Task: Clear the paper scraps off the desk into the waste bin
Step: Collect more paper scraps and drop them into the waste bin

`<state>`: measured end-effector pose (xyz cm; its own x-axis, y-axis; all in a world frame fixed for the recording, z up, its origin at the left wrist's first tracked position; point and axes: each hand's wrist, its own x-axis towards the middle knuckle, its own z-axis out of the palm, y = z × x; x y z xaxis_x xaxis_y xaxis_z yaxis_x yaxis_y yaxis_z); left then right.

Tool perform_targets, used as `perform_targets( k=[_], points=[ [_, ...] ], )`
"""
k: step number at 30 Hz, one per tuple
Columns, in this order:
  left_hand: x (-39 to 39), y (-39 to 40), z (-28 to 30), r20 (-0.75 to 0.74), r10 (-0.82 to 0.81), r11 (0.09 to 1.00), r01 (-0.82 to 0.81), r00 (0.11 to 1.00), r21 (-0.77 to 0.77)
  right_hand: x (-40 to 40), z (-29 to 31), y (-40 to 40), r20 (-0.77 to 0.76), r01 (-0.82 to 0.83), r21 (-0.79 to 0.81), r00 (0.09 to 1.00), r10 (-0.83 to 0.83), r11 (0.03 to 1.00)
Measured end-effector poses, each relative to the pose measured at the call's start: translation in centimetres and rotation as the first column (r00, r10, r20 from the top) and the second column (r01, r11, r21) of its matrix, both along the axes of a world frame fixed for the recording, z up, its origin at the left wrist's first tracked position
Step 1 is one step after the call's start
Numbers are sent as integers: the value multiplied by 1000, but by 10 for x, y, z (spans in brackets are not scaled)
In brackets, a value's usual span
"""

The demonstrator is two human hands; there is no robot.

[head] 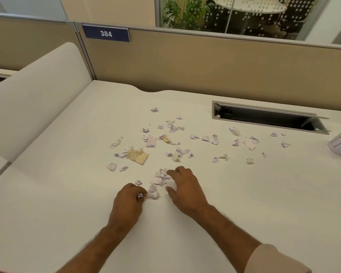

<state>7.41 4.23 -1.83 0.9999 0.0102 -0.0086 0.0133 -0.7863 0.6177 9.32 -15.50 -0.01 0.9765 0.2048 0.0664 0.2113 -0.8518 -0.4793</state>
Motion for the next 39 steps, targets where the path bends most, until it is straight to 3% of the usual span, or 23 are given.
perform_targets(
  k=[3,8,11,13,16,19,21,24,26,28,30,32,34,36,39],
  points=[
    [2,3,2,17,43,999,-42,999,-28,8,4,20,-62,-104,76,992,109,992],
    [8,12,8,-11,159,977,-159,987,-141,14,-4,40,-166,-215,-102,966,196,971],
    [14,16,11,-192,211,910,-265,958,-320,5,-10,41,-104,-269,-113,961,258,956],
    [20,17,15,-359,189,770,-365,914,-524,0,-16,36,-81,-268,-98,962,261,958],
    [30,15,19,-498,123,600,-464,858,-652,-2,-16,23,-48,-192,71,980,195,979],
    [37,10,22,-555,92,526,-514,826,-677,-1,-6,8,-41,50,364,998,-38,930],
    [39,5,22,-548,134,579,-514,825,-633,0,1,-3,-119,227,525,974,-194,820],
    [42,-8,16,-388,209,791,-389,897,-473,3,8,-18,-335,420,663,907,-256,619],
    [37,-16,9,-154,160,968,-186,975,-169,3,10,-26,-405,472,713,881,-245,519],
    [29,-24,-2,-2,30,987,-29,1000,155,3,11,-30,-418,482,734,876,-242,479],
    [23,-31,-13,19,-61,946,52,998,321,2,9,-30,-401,476,716,879,-257,511],
    [20,-37,-20,68,-159,916,121,985,383,2,6,-27,-349,446,645,894,-279,620],
    [19,-39,-24,158,-250,918,181,955,352,1,3,-21,-251,363,519,930,-268,774],
    [19,-39,-25,215,-290,924,214,933,318,0,-2,-11,-179,205,358,973,-149,911],
    [19,-39,-27,205,-287,937,230,936,263,-6,-16,1,-154,-50,67,986,60,997]
  ],
)
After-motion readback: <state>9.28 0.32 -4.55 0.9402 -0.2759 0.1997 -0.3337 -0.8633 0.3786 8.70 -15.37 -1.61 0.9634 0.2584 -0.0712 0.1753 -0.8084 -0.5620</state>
